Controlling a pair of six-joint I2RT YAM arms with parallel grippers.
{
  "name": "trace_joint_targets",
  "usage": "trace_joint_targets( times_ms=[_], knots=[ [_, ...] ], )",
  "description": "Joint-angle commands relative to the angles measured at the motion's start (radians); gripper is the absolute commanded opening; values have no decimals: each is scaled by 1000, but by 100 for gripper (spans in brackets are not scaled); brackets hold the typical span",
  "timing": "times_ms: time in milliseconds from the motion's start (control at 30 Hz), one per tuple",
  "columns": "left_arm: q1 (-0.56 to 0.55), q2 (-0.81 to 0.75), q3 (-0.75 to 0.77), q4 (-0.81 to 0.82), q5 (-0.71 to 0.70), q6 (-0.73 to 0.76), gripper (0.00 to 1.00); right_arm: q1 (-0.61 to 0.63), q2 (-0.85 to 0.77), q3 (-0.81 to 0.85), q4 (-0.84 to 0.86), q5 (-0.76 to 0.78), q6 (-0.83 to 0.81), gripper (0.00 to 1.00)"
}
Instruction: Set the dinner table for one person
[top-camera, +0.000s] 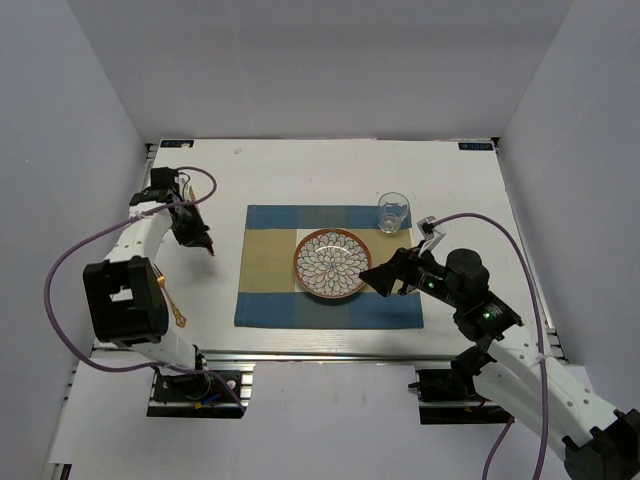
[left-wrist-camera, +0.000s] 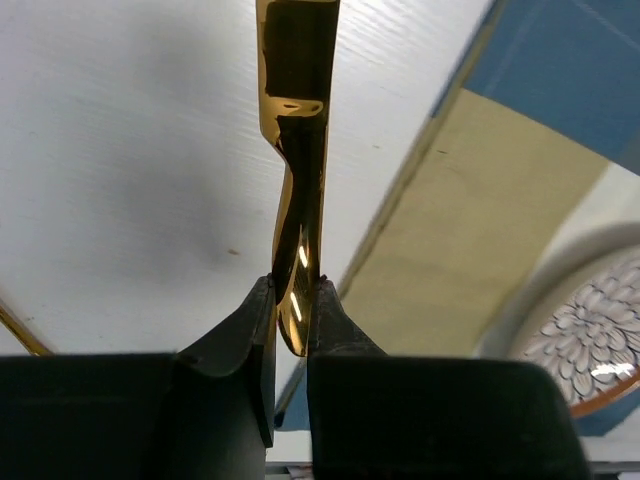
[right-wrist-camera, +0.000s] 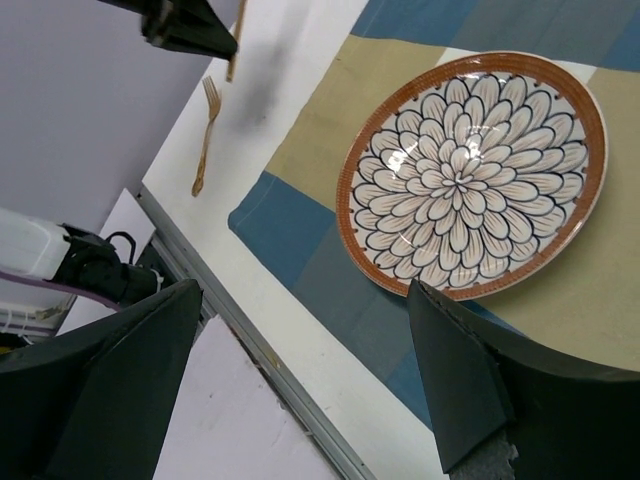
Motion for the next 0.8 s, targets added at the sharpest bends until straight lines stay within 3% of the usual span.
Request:
trace_joint_targets(
  times_ms=[0,167,467,633,767],
  knots=[
    [-30,-96,38,-12,89,0,0,4,-13,63,-40,50,-12,89],
    [-121,-183,36,-8,127,-81,0,4,-3,156,-178,143,-14,89],
    [-469,-272,-111,191,91,-395,0,1,-1,336,-433,405,-12,89],
    [-674,-190,-111,271,-7,-550,0,1,2,445,-539,487,-26,89],
    [-855,-76,-27,292,-96,-615,0,1,-12,494,-605,516,-40,89]
  ],
)
